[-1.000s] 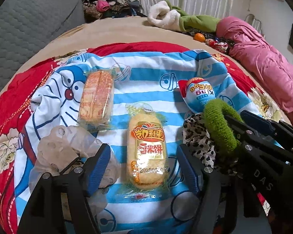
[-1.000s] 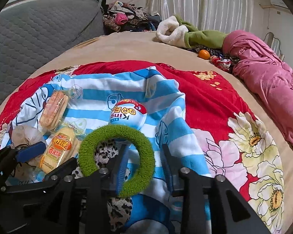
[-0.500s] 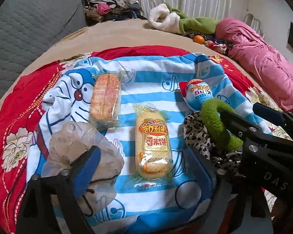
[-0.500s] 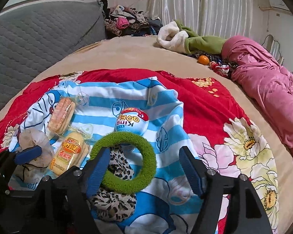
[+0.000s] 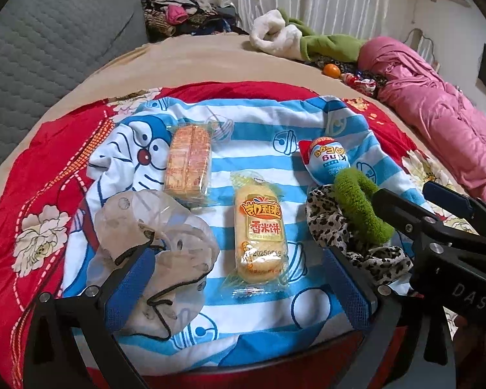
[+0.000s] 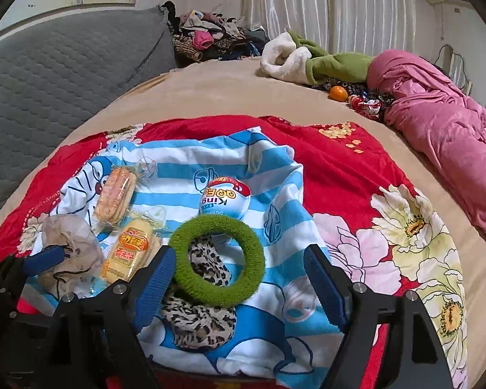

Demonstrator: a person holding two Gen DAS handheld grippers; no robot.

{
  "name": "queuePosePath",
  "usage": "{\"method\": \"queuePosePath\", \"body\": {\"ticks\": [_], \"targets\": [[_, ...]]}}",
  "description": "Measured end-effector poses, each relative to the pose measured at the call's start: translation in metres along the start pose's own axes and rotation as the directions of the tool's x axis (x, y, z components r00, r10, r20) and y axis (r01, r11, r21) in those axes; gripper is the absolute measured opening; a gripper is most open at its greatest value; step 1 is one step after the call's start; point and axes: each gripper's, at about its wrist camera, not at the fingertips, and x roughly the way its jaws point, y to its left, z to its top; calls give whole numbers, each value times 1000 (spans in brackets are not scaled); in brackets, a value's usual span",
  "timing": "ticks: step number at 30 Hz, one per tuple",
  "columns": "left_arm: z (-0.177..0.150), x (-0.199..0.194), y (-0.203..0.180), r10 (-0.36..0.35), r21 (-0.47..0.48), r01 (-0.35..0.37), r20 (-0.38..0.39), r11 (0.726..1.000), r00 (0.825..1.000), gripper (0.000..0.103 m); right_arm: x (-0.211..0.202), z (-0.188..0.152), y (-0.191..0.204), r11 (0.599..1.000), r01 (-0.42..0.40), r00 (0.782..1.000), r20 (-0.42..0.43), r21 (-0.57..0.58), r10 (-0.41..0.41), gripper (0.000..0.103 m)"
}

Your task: Organize objects

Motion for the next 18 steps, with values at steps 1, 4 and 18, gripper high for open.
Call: {"method": "queuePosePath", "body": {"ticks": [1,4,18], "targets": [[0,-2,1,6,1,-6,5,1000,1000,103,-3,0,0,1000,-3,1000,3,-1,3,82],[-1,-9,2,33,6,-33,23,999,999,103,-9,1,2,1000,-18,1000,11,-1,18,84],[-1,-34,17,52,-31,-51,43,998,998,103,-35,6,8,1000,-18,999,47,-8,18,93]]}}
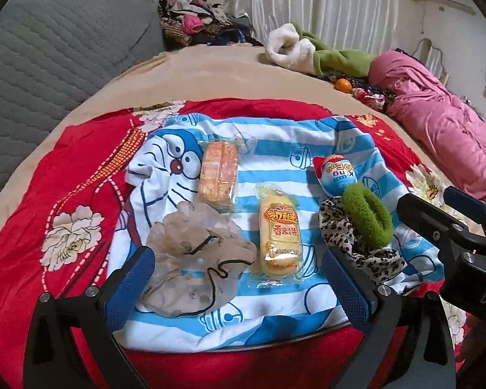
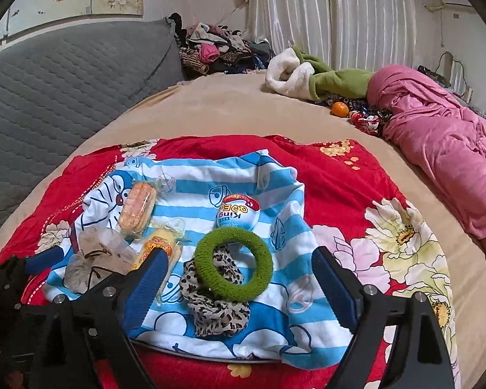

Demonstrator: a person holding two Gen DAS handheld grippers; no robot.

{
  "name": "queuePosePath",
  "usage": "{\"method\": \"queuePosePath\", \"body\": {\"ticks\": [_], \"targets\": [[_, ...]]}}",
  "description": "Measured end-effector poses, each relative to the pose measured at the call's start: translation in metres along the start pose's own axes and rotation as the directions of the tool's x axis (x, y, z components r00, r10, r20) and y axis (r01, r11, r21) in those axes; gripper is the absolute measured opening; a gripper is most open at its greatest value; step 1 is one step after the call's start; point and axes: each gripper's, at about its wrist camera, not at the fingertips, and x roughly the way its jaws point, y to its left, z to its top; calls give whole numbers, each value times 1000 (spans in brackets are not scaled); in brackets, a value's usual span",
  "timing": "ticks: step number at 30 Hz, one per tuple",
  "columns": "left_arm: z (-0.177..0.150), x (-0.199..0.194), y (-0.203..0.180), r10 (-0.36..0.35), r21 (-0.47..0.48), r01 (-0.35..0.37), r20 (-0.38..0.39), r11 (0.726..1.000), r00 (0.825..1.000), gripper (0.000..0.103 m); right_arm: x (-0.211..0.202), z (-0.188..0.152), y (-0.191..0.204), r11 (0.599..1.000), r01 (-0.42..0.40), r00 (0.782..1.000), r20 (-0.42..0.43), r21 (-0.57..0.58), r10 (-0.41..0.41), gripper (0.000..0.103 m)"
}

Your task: Organize objects

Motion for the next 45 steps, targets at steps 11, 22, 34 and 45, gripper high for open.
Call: {"method": "queuePosePath", "body": {"ticks": [11,22,34,45], "targets": [[2,-9,9,13,-7,-13,17,1000,1000,103,-7,4,3,1000,-2,1000,21,0,2,101],[6,-38,9,23,2,-23,58,1000,998,103,-32,7,11,1000,-2,998,62,-24,3,101],[7,-92,9,57,5,-58,142,998,988,103,-84,7,21,999,-9,986,164,-51,18,102],[-2,-143,10,87,-3,-88,228,996,970,103,-132,0,29,998,-10,974,223,-65,24,102]]}}
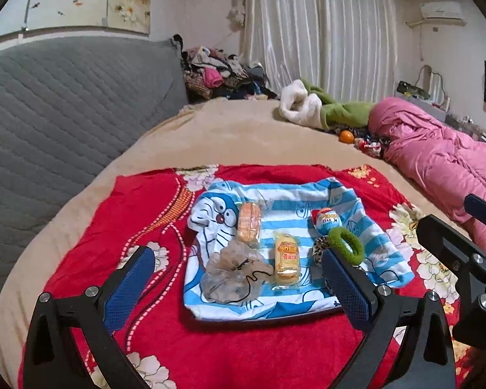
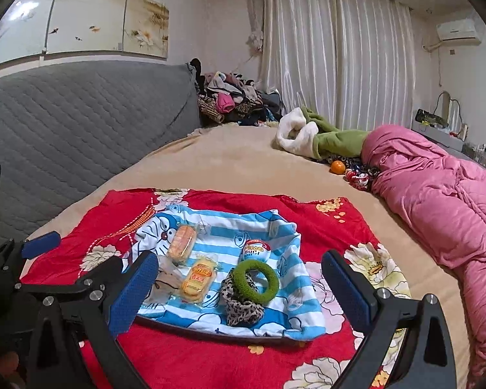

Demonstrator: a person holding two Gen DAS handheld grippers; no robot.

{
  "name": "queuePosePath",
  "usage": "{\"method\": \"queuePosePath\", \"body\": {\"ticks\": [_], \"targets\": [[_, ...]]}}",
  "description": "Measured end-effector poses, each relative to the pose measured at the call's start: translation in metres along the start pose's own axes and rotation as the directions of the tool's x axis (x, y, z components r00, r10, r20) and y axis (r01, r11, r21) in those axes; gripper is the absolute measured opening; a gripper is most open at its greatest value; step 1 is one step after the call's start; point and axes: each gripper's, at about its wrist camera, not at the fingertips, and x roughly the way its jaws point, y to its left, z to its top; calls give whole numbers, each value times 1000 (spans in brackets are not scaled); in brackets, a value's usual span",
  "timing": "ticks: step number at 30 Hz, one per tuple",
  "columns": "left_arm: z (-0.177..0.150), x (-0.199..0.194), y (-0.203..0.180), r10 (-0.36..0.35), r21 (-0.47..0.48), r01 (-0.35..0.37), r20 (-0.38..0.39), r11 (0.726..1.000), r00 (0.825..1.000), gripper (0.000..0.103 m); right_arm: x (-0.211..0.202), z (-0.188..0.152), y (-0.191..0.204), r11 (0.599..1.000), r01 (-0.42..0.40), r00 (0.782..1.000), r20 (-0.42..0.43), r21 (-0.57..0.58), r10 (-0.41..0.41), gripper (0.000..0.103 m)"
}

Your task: Organize objects

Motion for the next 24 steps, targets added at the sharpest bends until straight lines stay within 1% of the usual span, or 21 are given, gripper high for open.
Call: {"method": "queuePosePath", "body": {"ticks": [6,13,18,22,24], "targets": [[-5,-26,8,-17,-25,17,19,1000,1000,103,-30,-3,4,1000,-4,999,36,-3,4,102],[-11,-58,16,-28,-45,31,67,999,997,103,-58,-7,8,1000,-3,998,57,-5,4,102],[-14,-81,21,-25,-42,29,92,999,995,103,-77,-12,12,1000,-2,997,71,-7,3,102],[-22,-102,22,-2,-31,6,131,999,991,103,-90,-16,13,1000,2,997,79,-6,-2,102],[-26,-110,22,-7,-29,11,136,1000,991,103,-96,-19,14,1000,0,997,80,-9,0,102]]}}
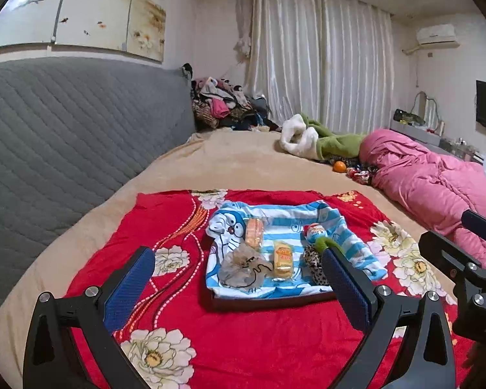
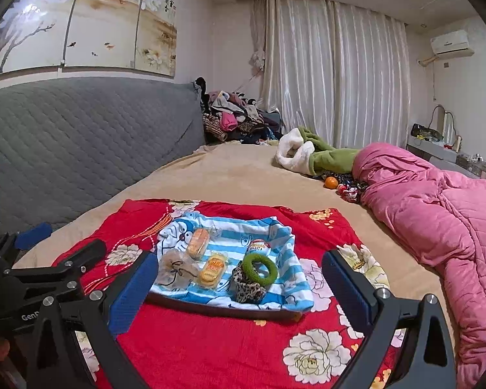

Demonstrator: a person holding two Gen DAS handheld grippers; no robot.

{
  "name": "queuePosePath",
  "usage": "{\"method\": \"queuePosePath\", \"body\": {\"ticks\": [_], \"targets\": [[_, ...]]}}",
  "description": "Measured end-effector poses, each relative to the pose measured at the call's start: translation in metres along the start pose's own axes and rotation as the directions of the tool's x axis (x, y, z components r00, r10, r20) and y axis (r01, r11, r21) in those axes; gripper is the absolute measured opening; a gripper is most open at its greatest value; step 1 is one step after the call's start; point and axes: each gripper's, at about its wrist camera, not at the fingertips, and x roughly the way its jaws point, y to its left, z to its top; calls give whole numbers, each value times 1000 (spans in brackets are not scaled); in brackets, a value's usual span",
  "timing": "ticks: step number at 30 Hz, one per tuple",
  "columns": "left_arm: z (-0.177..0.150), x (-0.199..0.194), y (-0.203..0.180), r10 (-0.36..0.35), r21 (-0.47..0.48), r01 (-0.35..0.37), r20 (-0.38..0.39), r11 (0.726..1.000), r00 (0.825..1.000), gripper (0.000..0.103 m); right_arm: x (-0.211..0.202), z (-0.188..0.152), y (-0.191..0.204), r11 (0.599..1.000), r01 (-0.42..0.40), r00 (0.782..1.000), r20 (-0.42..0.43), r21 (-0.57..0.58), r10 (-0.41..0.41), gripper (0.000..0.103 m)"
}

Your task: Organize objects

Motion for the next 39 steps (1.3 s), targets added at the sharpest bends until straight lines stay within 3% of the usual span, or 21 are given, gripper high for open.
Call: {"method": "queuePosePath", "body": {"ticks": [23,39], "targets": [[-56,-66,1,-30,-1,30,16,1000,999,103,-62,-52,3,1000,2,1000,-14,25,-1,102],[-82,-83,-1,-42,17,42,-13,999,999,103,-78,-82,11,1000,12,998,-55,11,-11,102]]}}
